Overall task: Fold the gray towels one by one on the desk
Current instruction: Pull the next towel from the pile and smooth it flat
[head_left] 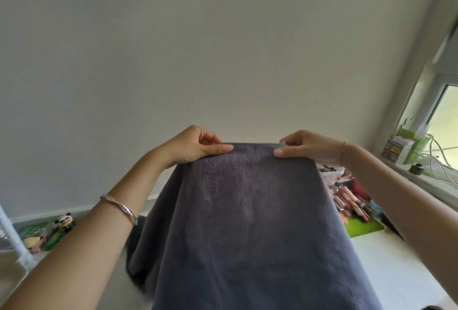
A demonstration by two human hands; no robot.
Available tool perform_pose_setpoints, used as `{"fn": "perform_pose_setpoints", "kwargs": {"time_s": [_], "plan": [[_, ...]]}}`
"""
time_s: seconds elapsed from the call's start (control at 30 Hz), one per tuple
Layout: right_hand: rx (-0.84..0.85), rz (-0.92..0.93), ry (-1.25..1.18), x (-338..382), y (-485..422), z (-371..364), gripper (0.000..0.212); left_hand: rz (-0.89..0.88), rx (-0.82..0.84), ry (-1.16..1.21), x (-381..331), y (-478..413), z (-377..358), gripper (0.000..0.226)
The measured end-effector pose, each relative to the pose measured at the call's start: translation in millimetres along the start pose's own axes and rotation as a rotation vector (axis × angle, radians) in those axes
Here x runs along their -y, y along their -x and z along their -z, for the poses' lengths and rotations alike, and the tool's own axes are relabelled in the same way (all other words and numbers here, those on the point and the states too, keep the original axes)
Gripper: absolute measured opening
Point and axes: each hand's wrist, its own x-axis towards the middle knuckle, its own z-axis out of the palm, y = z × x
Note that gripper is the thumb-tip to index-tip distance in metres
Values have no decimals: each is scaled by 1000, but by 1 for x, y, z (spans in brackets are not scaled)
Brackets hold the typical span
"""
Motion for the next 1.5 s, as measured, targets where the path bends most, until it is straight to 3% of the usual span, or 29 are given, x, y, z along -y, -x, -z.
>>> {"fn": "perform_pose_setpoints", "kwargs": {"time_s": [0.07, 0.17, 0.3, 0.5, 0.6, 0.67, 0.77, 0.87, 1.0, 1.13, 1.2, 1.33, 1.43, 1.5], "plan": [[39, -100, 79, -31, -3, -16, 36, 85, 61, -32, 35, -3, -24, 21], [75, -239, 143, -94, -9, -47, 38, 168, 128, -66, 87, -10, -74, 20], [5, -296, 109, -171, -19, -79, 32, 206, 109, -138, 140, -29, -127, 26], [-173, -265, 10, -247, -55, -94, 11, 301, -71, -313, 195, -71, -164, 21], [-190, -326, -12, -288, -60, -95, 8, 401, -177, -356, 221, -85, -186, 18], [-194, -389, 7, -320, -56, -90, 13, 383, -198, -430, 235, -98, -215, 27], [-259, -525, 1, -359, -43, -86, 23, 219, -121, -410, 231, -104, -264, 37], [-254, -744, 50, -396, -30, -82, 37, 121, 36, -348, 219, -115, -315, 63], [-306, -919, 99, -427, -9, -85, 50, 57, 253, -412, 205, -134, -374, 47], [-276, -910, 97, -433, 7, -96, 33, 82, 411, -579, 208, -143, -409, 53], [-281, -849, 75, -432, 14, -103, 37, 84, 411, -625, 210, -146, -419, 56], [-625, -715, -76, -434, 32, -104, 21, 65, 360, -621, 209, -153, -443, 82], [-713, -667, -53, -445, 35, -85, 22, 53, 319, -585, 201, -161, -462, 76], [-754, -649, -1, -462, 28, -62, 23, 42, 304, -570, 195, -174, -476, 84]]}}
